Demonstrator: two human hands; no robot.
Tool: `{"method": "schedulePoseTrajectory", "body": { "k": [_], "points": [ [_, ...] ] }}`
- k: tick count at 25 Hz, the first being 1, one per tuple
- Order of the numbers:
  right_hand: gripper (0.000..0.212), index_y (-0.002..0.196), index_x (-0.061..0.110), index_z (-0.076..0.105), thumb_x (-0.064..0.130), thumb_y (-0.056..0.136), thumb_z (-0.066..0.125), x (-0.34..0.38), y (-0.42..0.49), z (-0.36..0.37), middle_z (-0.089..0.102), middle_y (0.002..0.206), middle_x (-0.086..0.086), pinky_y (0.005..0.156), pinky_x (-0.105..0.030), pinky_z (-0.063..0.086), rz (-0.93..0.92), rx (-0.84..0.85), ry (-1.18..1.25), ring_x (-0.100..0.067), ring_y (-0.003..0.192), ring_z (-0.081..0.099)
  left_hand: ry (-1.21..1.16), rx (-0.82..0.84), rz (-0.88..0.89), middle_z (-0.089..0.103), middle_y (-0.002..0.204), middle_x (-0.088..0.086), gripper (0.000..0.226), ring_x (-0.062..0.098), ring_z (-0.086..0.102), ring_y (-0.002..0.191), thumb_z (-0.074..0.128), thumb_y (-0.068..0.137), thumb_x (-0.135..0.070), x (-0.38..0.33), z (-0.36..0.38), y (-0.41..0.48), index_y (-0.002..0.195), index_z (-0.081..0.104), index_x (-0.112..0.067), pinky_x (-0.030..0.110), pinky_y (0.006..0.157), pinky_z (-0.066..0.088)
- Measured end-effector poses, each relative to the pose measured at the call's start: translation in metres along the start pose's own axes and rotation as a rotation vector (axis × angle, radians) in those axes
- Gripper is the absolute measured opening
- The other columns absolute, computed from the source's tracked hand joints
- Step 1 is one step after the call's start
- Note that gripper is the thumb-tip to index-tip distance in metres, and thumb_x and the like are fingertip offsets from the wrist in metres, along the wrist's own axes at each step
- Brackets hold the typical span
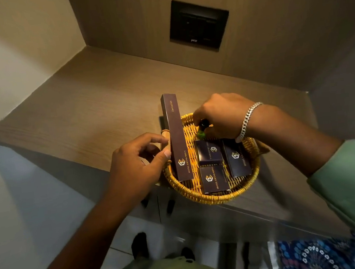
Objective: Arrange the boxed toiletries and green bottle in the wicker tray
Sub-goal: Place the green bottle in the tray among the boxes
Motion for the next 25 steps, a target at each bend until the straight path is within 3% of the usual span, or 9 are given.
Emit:
{"method": "schedulePoseTrajectory", "body": {
  "k": [5,7,10,12,14,16,18,21,25],
  "points": [
    [0.053,0.128,0.027,0.051,0.036,0.078,0.069,-0.026,-0.036,-0.025,0.065,0.110,-0.003,0.067,-0.031,0.045,0.111,-0.222,0.285,-0.018,0.088,0.058,-0.018,0.008,-0.045,0.071,0.087,-0.002,0.026,0.005,0.067,0.077,0.071,0.080,-0.023,0.001,0.002,-0.003,0.105,0.067,-0.022,0.008,0.055,0.051],
    [0.044,0.118,0.022,0.060,0.037,0.077,0.069,-0.055,-0.069,-0.023,0.068,0.101,-0.003,0.066,-0.030,0.041,0.256,-0.389,0.462,-0.012,0.076,0.054,-0.035,-0.012,-0.070,0.072,0.086,-0.001,0.025,0.007,0.068,0.076,0.072,0.079,-0.021,0.002,0.003,-0.002,0.104,0.068,-0.020,0.013,0.054,0.054],
    [0.028,0.099,0.018,0.068,0.035,0.077,0.072,-0.080,-0.116,0.025,0.069,0.082,-0.002,0.068,-0.032,0.045,0.585,-0.522,0.638,-0.018,0.070,0.058,-0.078,-0.067,-0.113,0.074,0.085,0.004,0.023,0.013,0.070,0.074,0.073,0.080,-0.017,0.004,0.006,0.003,0.102,0.070,-0.018,0.028,0.057,0.060],
    [0.021,0.095,0.018,0.068,0.027,0.077,0.073,-0.077,-0.128,0.059,0.065,0.073,0.000,0.060,-0.029,0.047,0.702,-0.616,0.880,-0.018,0.067,0.060,-0.059,-0.091,-0.131,0.074,0.086,0.003,0.020,0.011,0.070,0.074,0.073,0.079,-0.015,0.006,0.008,0.007,0.100,0.071,-0.017,0.026,0.055,0.060],
    [0.015,0.093,0.019,0.068,0.020,0.079,0.072,-0.075,-0.127,0.075,0.064,0.072,-0.003,0.057,-0.031,0.053,0.728,-0.736,1.058,-0.021,0.067,0.063,-0.033,-0.109,-0.124,0.074,0.087,0.002,0.019,0.008,0.068,0.076,0.074,0.078,-0.015,0.005,0.007,0.014,0.097,0.073,-0.014,0.022,0.056,0.058],
    [0.014,0.092,0.017,0.069,0.016,0.079,0.073,-0.077,-0.119,0.080,0.065,0.069,-0.006,0.060,-0.037,0.059,0.735,-0.826,1.160,-0.021,0.063,0.063,0.006,-0.122,-0.098,0.074,0.087,0.003,0.019,0.009,0.068,0.078,0.074,0.078,-0.015,0.001,0.003,0.023,0.096,0.074,-0.012,0.026,0.064,0.058],
    [0.013,0.090,0.016,0.070,0.016,0.078,0.073,-0.077,-0.107,0.079,0.066,0.065,-0.007,0.058,-0.033,0.058,0.727,-0.882,1.199,-0.017,0.059,0.060,0.041,-0.131,-0.080,0.075,0.089,0.006,0.021,0.014,0.069,0.080,0.074,0.078,-0.015,0.000,-0.004,0.036,0.098,0.074,-0.010,0.034,0.073,0.059],
    [0.011,0.081,0.023,0.067,0.016,0.076,0.074,-0.073,-0.082,0.072,0.063,0.059,-0.002,0.052,-0.022,0.050,0.736,-0.894,1.216,-0.010,0.052,0.055,0.103,-0.113,-0.091,0.074,0.091,0.011,0.023,0.019,0.068,0.082,0.073,0.079,-0.013,0.005,-0.018,0.064,0.101,0.073,-0.005,0.040,0.080,0.058],
    [0.007,0.073,0.021,0.064,0.019,0.072,0.070,-0.065,-0.047,0.060,0.063,0.059,-0.003,0.061,-0.032,0.052,0.774,-0.849,1.198,-0.020,0.058,0.059,0.178,-0.107,-0.119,0.075,0.090,0.009,0.018,0.018,0.066,0.082,0.073,0.079,-0.015,0.017,-0.036,0.099,0.096,0.074,-0.007,0.037,0.079,0.055]
  ]
}}
Point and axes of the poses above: each hand's wrist, its own y-axis towards the middle knuckle, its own z-axis out of the palm, x = y × z, the point moved 7 cm from there along y, towards the middle knuckle
